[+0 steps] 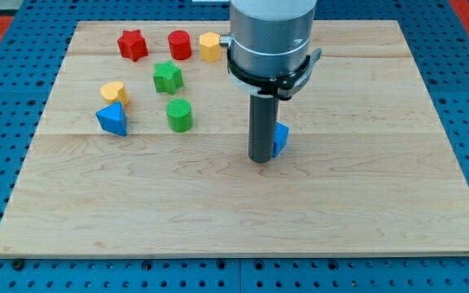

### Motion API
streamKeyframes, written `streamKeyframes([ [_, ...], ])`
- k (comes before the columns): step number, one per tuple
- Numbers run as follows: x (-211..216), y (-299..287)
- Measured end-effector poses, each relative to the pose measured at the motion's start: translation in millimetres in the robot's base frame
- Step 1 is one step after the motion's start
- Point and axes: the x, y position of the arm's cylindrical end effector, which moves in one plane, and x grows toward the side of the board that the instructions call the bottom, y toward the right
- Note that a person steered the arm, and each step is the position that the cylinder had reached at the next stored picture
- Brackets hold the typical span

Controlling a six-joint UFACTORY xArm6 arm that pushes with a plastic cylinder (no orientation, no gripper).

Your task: Move the cube to the right of the green circle

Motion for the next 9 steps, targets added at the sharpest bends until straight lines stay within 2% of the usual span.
streamKeyframes([
  [3, -15, 37],
  [5, -56, 38],
  [6, -51, 75],
  [7, -87, 130],
  [8, -104, 103],
  [9, -89, 66],
])
